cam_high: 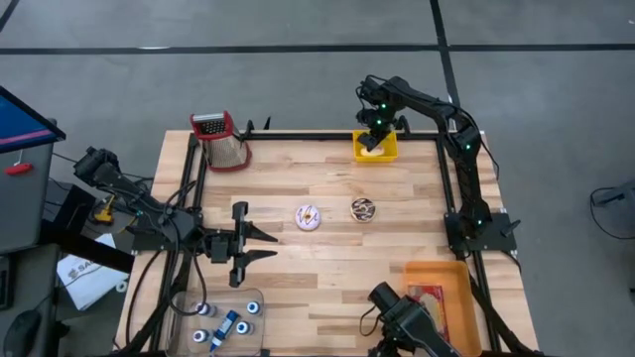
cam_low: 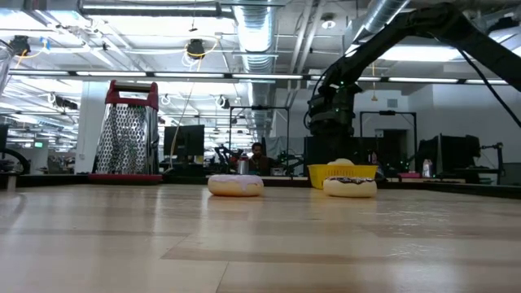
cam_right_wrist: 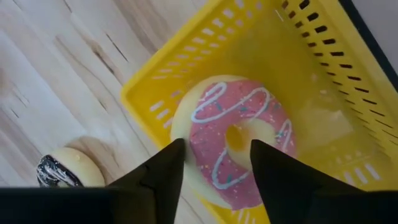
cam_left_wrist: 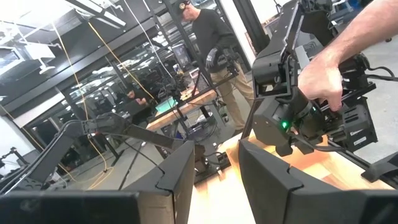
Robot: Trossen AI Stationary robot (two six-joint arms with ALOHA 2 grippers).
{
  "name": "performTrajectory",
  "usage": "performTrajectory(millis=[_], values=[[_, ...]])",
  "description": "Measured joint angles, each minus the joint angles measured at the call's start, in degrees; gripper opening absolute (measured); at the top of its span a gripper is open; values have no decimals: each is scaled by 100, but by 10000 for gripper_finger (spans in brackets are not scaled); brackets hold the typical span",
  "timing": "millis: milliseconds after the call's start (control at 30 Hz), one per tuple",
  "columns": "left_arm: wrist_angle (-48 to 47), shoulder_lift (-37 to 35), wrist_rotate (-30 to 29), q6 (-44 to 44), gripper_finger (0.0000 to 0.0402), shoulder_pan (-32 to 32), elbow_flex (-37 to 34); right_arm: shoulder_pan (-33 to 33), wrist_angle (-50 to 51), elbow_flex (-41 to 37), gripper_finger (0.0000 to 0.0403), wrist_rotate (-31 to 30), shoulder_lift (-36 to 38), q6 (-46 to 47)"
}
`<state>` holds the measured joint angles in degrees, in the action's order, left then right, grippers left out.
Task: Pick & Place Food Item
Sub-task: Put the pink donut into the yellow bin
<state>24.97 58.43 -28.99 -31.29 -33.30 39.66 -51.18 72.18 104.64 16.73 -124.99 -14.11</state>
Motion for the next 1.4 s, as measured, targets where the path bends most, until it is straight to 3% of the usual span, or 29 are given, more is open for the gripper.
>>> performTrajectory(millis=[200, 533, 933, 1400], values=[[0, 0, 2, 2, 120, 0, 0, 0, 112, 0, 140, 289, 1, -57], [-2, 0, 4, 2, 120, 0, 6, 11, 140, 0, 114, 288, 2, -182], [-5, 0, 7, -44, 120, 0, 7, 23, 78, 0, 9, 197, 45, -455], [-7, 0, 7, -146, 120, 0, 7, 225, -292, 0, 2, 103, 676, -347]])
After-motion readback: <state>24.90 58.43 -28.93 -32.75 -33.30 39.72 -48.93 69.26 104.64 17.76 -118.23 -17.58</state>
